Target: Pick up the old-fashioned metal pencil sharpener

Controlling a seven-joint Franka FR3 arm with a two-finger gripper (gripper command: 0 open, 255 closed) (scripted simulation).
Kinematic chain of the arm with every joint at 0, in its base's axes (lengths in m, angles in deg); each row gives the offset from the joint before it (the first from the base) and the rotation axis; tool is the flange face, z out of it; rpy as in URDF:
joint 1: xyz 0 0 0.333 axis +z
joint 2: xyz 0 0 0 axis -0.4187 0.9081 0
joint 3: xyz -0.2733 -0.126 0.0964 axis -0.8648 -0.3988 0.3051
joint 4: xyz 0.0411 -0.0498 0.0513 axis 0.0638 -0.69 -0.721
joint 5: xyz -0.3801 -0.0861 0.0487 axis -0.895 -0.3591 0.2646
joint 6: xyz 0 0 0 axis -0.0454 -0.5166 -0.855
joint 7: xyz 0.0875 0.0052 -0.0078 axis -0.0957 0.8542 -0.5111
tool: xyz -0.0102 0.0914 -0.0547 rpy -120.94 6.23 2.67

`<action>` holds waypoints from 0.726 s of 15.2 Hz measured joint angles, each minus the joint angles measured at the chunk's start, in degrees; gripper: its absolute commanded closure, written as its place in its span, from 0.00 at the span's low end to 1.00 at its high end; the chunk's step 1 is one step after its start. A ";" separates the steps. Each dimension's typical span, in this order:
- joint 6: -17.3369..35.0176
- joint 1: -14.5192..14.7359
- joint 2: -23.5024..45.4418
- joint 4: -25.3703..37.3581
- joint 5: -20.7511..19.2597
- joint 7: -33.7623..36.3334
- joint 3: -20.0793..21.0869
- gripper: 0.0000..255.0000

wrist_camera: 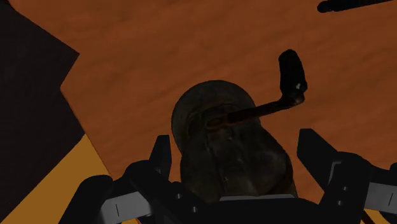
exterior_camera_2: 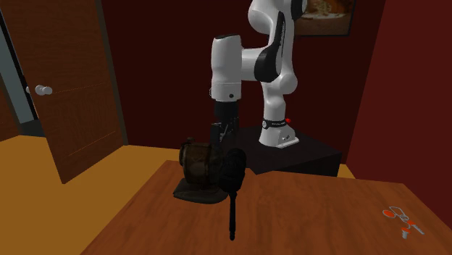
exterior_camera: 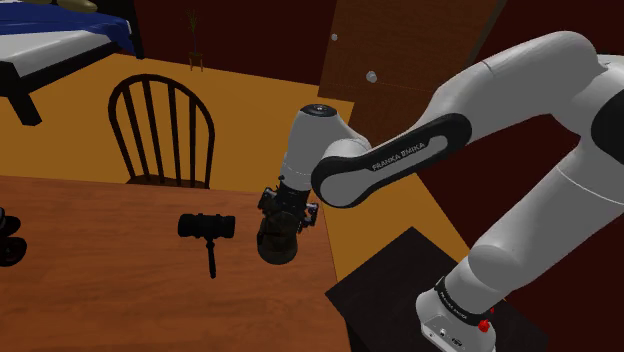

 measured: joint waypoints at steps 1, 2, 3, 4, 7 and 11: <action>0.64 0.04 1.45 0.56 -1.66 1.99 0.11 0.00; 1.36 0.05 2.71 0.80 -3.06 3.24 0.02 0.00; 2.18 0.08 3.50 0.58 -3.95 3.95 -0.11 0.00; 3.06 0.23 4.24 0.24 -4.82 4.77 -0.17 0.00; 5.30 0.78 6.99 -0.02 -8.11 7.23 -0.81 0.00; 6.16 1.03 8.00 -0.15 -9.42 8.07 -1.20 1.00</action>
